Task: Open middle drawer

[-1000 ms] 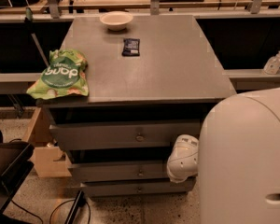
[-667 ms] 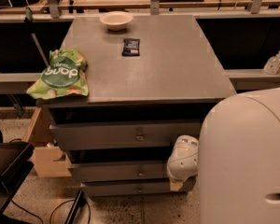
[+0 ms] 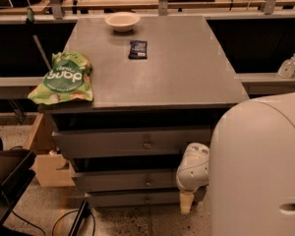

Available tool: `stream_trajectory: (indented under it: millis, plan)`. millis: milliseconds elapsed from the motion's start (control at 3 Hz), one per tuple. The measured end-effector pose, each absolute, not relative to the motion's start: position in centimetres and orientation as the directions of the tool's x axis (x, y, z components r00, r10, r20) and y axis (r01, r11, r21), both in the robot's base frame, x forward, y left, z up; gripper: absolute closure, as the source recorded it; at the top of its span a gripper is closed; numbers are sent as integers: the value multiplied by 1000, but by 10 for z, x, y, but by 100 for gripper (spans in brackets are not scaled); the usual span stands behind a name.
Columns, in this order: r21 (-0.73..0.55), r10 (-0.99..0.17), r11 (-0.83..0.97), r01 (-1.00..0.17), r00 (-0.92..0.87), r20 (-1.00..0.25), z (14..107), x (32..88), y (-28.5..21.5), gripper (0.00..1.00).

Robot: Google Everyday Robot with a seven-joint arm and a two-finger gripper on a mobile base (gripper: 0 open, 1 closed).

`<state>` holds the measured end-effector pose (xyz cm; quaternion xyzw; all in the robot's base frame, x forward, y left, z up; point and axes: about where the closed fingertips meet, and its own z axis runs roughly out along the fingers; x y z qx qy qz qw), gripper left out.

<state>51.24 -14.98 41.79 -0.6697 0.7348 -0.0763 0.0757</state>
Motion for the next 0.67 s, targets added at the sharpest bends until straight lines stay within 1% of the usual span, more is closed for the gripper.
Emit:
stream_trajectory:
  millis: [667]
  plan:
    - [-240,-998,31,-970,-19,-53,444,512,-123,0]
